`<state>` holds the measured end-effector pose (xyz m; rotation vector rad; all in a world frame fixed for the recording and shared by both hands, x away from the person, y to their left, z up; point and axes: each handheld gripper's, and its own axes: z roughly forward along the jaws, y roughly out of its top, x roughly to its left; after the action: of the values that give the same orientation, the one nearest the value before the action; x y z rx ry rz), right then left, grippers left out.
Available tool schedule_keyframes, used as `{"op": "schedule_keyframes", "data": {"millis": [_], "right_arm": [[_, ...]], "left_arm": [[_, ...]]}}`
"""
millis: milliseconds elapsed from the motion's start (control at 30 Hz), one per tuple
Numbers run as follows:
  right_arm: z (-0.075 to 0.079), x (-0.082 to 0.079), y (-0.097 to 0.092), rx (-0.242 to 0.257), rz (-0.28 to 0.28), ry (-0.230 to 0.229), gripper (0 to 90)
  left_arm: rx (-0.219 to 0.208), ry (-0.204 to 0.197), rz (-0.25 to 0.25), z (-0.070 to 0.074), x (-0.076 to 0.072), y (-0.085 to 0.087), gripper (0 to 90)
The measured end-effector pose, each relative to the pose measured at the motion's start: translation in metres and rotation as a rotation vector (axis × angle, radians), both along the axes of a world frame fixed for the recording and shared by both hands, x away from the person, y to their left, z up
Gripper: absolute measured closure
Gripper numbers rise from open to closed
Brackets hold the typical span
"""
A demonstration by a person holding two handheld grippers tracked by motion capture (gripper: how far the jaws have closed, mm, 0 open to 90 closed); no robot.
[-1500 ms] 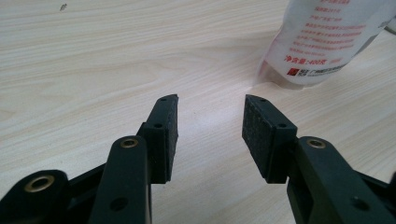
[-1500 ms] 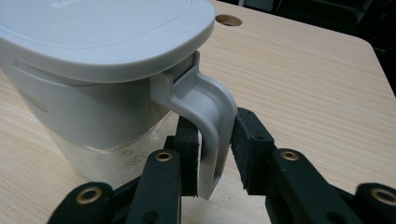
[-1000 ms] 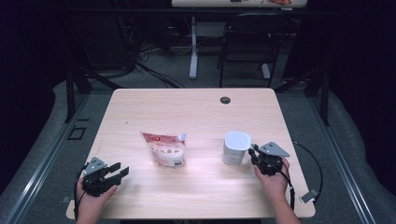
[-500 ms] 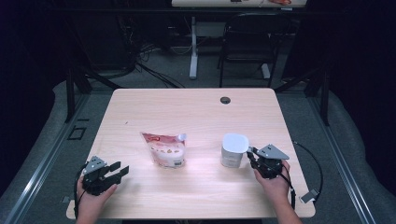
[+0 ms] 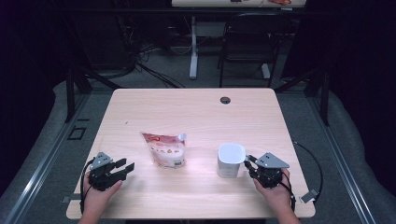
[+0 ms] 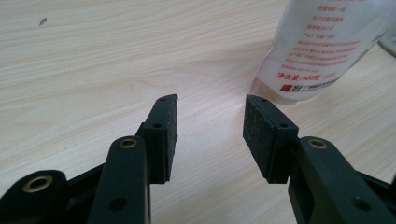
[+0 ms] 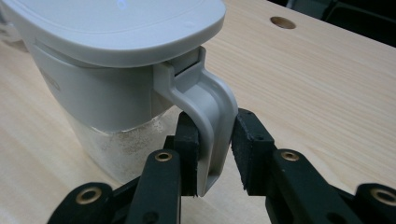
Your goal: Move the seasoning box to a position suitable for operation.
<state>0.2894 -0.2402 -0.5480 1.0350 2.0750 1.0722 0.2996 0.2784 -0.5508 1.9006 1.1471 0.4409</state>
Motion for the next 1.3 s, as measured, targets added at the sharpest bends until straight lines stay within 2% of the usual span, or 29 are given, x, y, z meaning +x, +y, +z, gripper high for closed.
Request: {"op": "schedule_keyframes", "data": {"millis": [233, 400, 567, 600, 633, 700, 767, 967, 1133, 1300], "right_arm": [[0.001, -0.013, 0.005, -0.010, 0.061, 0.014, 72.3], [0.001, -0.015, 0.008, -0.026, 0.099, 0.028, 72.4], [0.000, -0.012, 0.006, 0.001, 0.105, 0.028, 72.1], [-0.001, -0.009, 0.004, 0.027, 0.100, 0.032, 71.8], [-0.001, -0.009, 0.004, 0.027, 0.100, 0.032, 71.8], [-0.002, -0.003, 0.002, 0.069, 0.091, 0.055, 70.8], [-0.003, 0.001, 0.001, 0.072, 0.079, 0.055, 67.8], [-0.004, 0.012, 0.001, 0.114, 0.056, 0.059, 71.6], [-0.003, 0.018, 0.003, 0.125, 0.058, 0.066, 70.6], [0.000, 0.015, 0.003, 0.112, 0.071, 0.064, 69.0]], "left_arm": [[0.003, -0.002, -0.016, 0.001, 0.002, -0.003, 55.1], [0.002, 0.002, -0.010, 0.000, 0.003, -0.002, 54.9], [0.002, -0.002, -0.004, 0.000, 0.001, 0.000, 54.9], [0.006, -0.003, -0.005, 0.000, 0.000, 0.001, 54.7], [0.004, -0.004, -0.002, 0.000, -0.001, 0.001, 54.7], [0.002, 0.000, 0.009, 0.000, -0.003, 0.003, 54.3], [0.011, 0.001, 0.011, 0.000, -0.004, 0.004, 54.2], [0.011, 0.005, 0.032, -0.001, -0.010, 0.010, 54.1], [0.009, 0.003, 0.047, -0.001, -0.015, 0.015, 54.1], [0.007, 0.003, 0.055, -0.001, -0.017, 0.017, 54.1]]}}
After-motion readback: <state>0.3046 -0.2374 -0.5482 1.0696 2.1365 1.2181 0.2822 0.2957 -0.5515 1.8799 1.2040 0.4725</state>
